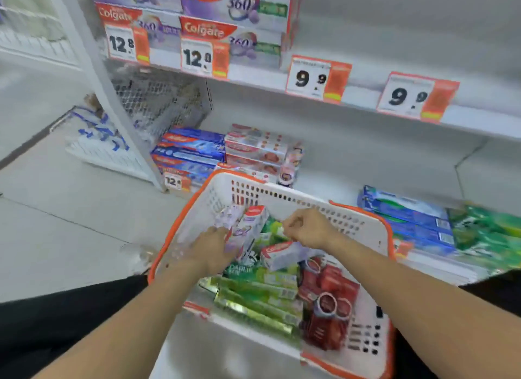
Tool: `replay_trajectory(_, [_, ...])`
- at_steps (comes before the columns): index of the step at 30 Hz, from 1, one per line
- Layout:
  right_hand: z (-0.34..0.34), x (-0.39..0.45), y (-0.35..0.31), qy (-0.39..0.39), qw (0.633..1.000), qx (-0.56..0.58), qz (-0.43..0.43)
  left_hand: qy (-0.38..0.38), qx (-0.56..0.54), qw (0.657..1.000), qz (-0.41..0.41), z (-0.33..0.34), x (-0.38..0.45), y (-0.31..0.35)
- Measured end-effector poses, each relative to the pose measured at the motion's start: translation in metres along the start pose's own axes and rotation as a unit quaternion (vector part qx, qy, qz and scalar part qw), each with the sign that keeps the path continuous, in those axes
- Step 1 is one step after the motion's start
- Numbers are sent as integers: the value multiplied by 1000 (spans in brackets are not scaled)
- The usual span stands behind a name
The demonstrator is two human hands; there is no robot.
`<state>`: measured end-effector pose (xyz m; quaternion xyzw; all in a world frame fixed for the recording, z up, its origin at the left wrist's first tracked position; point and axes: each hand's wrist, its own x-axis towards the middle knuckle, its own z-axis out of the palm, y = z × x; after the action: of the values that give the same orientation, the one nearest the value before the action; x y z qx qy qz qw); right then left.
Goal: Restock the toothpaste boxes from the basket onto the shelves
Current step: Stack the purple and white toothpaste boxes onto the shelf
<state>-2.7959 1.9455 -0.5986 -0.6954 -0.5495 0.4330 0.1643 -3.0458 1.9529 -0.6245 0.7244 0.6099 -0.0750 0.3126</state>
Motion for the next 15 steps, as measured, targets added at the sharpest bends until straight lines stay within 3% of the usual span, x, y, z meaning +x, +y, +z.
replay_trajectory(3, [5, -6, 34, -50, 997, -44, 35, 37, 1, 999, -30, 29, 4, -10])
replay_trajectory(6, [7, -5, 59, -47, 994, -84, 48, 65, -18, 997, -49, 42, 13, -13])
replay_trajectory(15, [25, 17, 91, -31, 992, -83, 94, 12, 96, 993, -60, 56, 38, -2])
